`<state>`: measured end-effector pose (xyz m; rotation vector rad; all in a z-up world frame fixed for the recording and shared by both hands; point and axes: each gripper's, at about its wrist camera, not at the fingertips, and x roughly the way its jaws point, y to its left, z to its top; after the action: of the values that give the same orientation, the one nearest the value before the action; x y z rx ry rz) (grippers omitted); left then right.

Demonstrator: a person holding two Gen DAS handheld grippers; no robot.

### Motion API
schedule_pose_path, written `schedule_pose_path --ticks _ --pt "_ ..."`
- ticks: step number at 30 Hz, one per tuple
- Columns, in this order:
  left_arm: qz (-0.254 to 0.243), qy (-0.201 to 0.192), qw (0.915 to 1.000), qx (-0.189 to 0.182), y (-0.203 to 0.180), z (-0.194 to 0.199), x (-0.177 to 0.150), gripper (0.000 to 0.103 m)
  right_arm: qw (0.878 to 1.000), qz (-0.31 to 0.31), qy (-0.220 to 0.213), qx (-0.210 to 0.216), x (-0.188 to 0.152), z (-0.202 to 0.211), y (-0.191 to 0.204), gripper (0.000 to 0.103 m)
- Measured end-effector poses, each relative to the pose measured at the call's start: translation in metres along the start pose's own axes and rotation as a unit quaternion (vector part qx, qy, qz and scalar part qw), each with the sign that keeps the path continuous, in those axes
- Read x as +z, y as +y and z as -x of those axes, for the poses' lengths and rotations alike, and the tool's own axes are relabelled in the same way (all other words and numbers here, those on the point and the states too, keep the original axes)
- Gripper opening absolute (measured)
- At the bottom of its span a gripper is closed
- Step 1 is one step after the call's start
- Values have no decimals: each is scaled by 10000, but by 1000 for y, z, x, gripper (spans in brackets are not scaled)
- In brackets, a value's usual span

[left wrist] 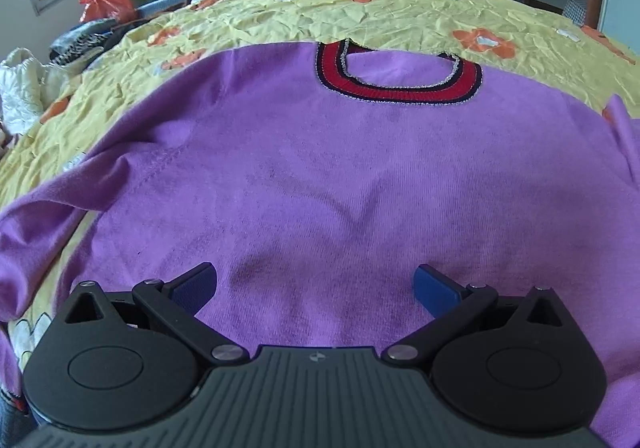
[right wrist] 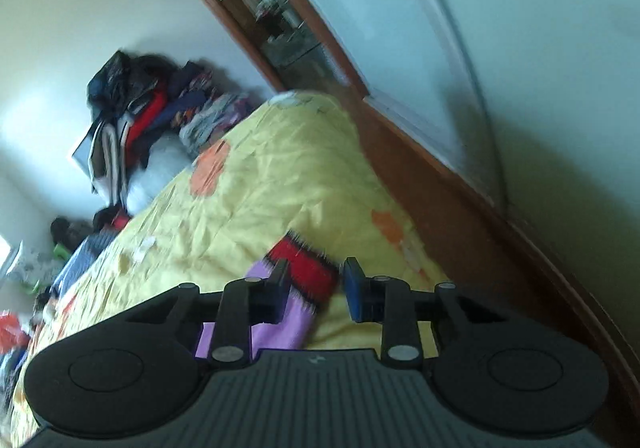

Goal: Fold small clothes
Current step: 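Grasp the red-trimmed sleeve cuff with the right tool, then carry the sleeve across the sweater body and open the right tool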

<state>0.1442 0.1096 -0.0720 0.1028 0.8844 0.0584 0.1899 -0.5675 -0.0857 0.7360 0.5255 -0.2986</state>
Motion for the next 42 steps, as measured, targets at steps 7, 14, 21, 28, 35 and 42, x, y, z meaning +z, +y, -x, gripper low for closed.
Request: schedule_pose_path --ticks 7,14,21,28,35,42 --pt "172 -104 9989 -414 11 -8 -4 103 9996 -266 22 83 -7 -17 14 4" --pt "147 -421 9961 -762 21 -17 -7 103 9920 462 -498 -1066 -21 3 51 3" --pt "-47 -369 9945 -980 22 -17 -4 103 9651 1233 -1103 -2032 -46 83 79 3" --pt "-72 8 9868 -1616 41 -10 -2 103 9512 826 -1010 -2796 -77 129 32 3" --pt "171 150 9857 -1667 59 11 -16 103 9575 41 -1192 -2628 -116 177 -5 3" --pt "-133 270 9841 -1748 58 32 -37 103 9697 -295 -1541 -1870 -142 218 21 3"
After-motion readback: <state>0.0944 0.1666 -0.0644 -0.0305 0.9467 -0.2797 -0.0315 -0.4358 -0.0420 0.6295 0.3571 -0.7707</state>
